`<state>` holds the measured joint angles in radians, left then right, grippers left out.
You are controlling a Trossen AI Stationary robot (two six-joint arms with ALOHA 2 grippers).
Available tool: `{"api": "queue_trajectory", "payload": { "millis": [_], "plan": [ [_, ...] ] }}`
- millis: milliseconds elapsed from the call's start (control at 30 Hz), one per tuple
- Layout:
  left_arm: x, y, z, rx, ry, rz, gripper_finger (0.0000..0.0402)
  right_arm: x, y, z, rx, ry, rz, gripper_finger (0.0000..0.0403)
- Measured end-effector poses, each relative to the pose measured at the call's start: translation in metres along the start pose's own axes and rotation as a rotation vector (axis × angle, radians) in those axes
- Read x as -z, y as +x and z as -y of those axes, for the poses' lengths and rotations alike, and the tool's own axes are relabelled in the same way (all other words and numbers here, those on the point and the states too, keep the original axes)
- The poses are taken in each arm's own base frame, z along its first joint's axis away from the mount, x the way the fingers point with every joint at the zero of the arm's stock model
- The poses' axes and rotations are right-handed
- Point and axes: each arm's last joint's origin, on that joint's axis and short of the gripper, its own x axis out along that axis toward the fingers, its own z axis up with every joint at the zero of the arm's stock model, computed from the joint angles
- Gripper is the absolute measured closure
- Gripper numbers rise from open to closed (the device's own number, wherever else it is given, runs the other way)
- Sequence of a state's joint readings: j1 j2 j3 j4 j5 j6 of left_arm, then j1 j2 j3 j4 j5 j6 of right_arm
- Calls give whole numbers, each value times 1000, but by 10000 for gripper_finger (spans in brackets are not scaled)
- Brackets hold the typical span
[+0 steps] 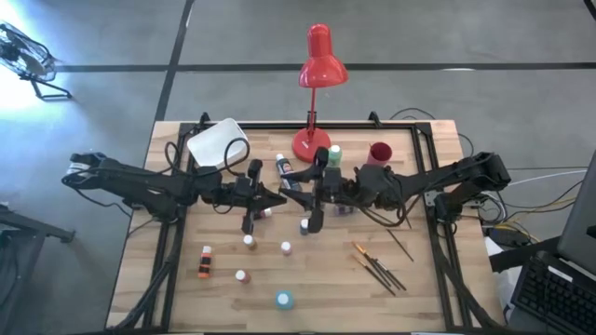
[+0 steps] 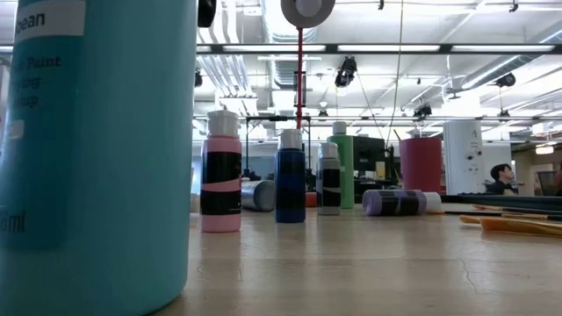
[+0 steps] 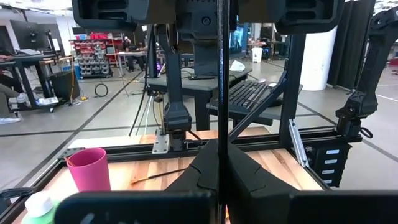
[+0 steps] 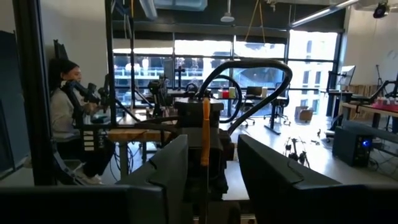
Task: Pick & Place Paint Supplies
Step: Put the gold paintbrush into the pink cup
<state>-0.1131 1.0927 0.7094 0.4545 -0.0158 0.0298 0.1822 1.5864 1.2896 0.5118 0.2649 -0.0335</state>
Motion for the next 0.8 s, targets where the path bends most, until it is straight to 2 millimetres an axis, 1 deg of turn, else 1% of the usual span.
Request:
{"api": "queue_trajectory", "payload": {
  "millis": [200, 400, 567, 700, 733, 800],
  "plan": [
    [0, 0, 0, 0, 0, 0, 395, 0, 0, 0, 0, 4, 1, 292],
    [0, 0, 0, 0, 0, 1, 395, -1, 1, 2, 2, 26, 4, 303],
    [0, 0, 0, -1, 0, 0, 395, 3, 11, 0, -9, 22, -3, 302],
    [1, 0, 0, 0, 0, -10, 395, 4, 17, -2, 9, -23, -19, 299],
    [1, 0, 0, 0, 0, -14, 395, 4, 18, -2, 14, -28, -23, 306],
    [2, 0, 0, -2, -1, -24, 395, 4, 17, -1, 28, -36, -32, 334]
  ]
}}
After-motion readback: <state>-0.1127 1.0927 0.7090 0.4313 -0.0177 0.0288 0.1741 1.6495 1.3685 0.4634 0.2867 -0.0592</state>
